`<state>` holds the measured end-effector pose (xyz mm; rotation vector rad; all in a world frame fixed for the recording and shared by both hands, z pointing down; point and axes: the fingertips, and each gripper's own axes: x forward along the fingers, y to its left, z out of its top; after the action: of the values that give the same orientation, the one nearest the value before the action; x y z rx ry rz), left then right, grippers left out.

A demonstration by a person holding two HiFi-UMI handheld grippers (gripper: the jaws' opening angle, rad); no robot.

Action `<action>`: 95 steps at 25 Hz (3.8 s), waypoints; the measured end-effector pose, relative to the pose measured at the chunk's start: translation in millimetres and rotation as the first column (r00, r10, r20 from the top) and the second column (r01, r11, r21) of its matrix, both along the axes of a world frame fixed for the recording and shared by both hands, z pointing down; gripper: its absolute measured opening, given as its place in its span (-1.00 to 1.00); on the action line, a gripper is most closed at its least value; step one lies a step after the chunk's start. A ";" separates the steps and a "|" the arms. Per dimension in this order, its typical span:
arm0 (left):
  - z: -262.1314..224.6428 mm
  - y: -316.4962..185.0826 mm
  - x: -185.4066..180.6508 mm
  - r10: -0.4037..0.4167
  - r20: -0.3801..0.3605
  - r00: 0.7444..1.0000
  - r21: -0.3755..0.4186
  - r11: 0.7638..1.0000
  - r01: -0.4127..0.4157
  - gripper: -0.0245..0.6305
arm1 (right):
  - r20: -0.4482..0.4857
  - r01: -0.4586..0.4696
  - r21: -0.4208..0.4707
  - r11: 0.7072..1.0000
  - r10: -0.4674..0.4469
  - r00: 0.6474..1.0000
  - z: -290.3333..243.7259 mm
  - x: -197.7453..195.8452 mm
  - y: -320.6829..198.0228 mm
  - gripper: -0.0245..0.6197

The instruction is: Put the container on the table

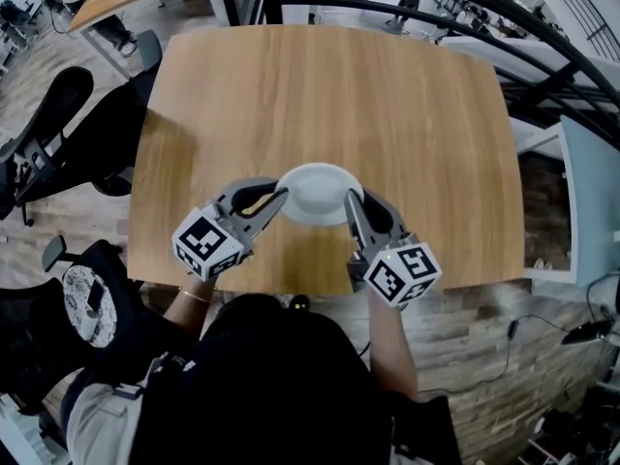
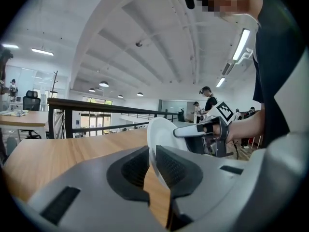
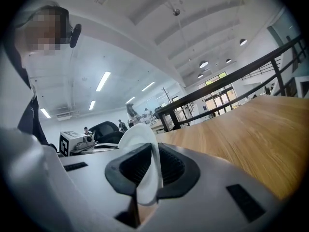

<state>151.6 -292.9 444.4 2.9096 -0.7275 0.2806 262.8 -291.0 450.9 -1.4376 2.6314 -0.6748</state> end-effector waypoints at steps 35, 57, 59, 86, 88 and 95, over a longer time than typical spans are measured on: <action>125.6 -46.9 3.0 0.006 0.166 0.986 -0.226 0.973 0.032 -0.77 | -0.082 -0.038 -0.316 0.948 0.013 0.997 118.8 3.3 -49.2 -0.81; 151.6 -61.8 -1.7 0.038 0.332 0.942 -0.196 0.980 0.030 -0.55 | -0.166 -0.061 -0.377 0.924 -0.003 0.986 147.3 -1.3 -64.0 -0.74; 154.4 -62.2 -2.0 0.039 0.342 0.939 -0.200 0.979 0.032 -0.54 | -0.173 -0.063 -0.381 0.922 -0.004 0.985 149.7 -0.4 -64.6 -0.72; 123.4 -64.6 3.0 -0.057 0.321 0.945 -0.143 0.984 0.108 -0.59 | -0.211 -0.107 -0.336 0.936 0.036 0.977 128.8 24.5 -62.0 -0.71; 118.3 -63.4 2.0 -0.072 0.319 0.945 -0.131 0.984 0.119 -0.74 | -0.209 -0.106 -0.323 0.940 0.038 0.977 123.1 23.9 -60.2 -0.76; 111.5 -57.2 -5.6 -0.106 0.319 0.942 -0.134 0.979 0.155 -0.78 | -0.212 -0.080 -0.314 0.946 0.012 0.977 114.9 18.2 -50.2 -0.83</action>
<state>145.9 -350.1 555.9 2.6807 -0.8935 0.7582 281.0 -341.1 565.8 -1.7353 2.7260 -1.0430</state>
